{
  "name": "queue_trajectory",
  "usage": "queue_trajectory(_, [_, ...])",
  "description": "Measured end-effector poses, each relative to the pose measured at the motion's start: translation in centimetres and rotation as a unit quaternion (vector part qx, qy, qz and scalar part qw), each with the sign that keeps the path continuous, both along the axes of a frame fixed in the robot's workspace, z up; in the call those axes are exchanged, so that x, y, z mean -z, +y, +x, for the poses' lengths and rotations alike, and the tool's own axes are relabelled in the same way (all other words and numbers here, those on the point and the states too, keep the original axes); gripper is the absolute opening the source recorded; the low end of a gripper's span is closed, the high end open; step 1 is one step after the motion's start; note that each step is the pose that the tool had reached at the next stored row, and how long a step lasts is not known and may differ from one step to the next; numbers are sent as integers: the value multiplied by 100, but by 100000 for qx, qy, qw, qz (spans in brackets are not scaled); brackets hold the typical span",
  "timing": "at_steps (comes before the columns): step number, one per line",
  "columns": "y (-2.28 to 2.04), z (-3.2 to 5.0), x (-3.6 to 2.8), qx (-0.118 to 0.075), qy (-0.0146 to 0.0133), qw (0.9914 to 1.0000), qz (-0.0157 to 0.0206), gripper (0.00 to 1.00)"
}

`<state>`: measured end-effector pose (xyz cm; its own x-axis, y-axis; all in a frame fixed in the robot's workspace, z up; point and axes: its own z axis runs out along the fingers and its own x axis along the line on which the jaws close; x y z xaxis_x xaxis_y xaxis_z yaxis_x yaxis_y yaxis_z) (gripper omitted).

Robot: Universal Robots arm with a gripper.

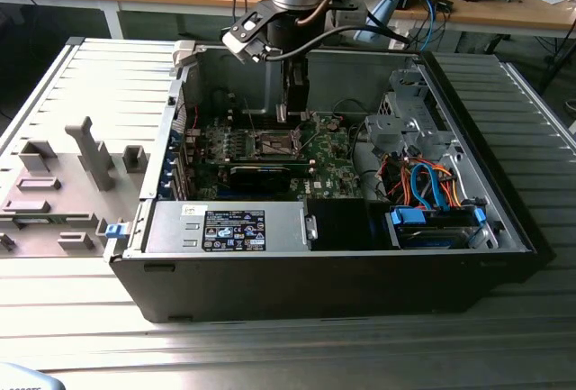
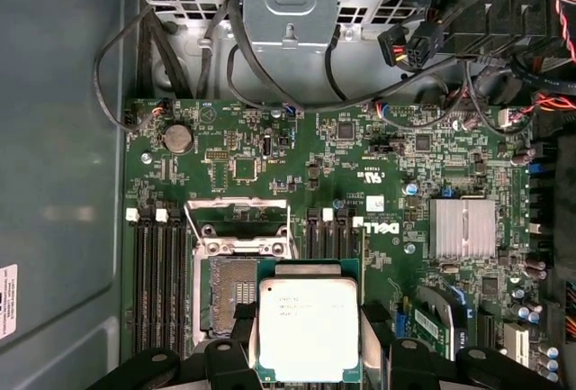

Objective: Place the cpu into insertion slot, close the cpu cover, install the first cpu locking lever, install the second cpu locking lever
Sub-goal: 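Place the cpu into insertion slot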

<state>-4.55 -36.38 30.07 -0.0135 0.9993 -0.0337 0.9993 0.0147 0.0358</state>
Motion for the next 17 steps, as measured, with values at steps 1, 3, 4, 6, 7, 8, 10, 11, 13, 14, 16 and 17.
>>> queue_trajectory(1, [0, -1, 3, -1, 0, 100000, 0, 54])
queue_trajectory(3, [0, -3, 12, 2, -4, 100000, 3, 54])
queue_trajectory(4, [0, -4, 14, 1, -1, 100000, 2, 54])
queue_trajectory(6, [0, -5, 18, 4, 2, 100000, -3, 54])
queue_trajectory(7, [0, -5, 20, 1, 0, 100000, -1, 54])
queue_trajectory(8, [0, -6, 22, 2, 1, 100000, -1, 54])
queue_trajectory(10, [0, -6, 25, 1, 0, 100000, 0, 54])
queue_trajectory(11, [0, -7, 27, 3, -1, 100000, 2, 54])
queue_trajectory(13, [1, -8, 30, 4, -2, 100000, 1, 54])
queue_trajectory(14, [1, -9, 32, 4, 1, 100000, 2, 54])
queue_trajectory(16, [1, -11, 36, 5, 0, 100000, 1, 54])
queue_trajectory(17, [2, -12, 37, 3, 0, 100000, 1, 54])
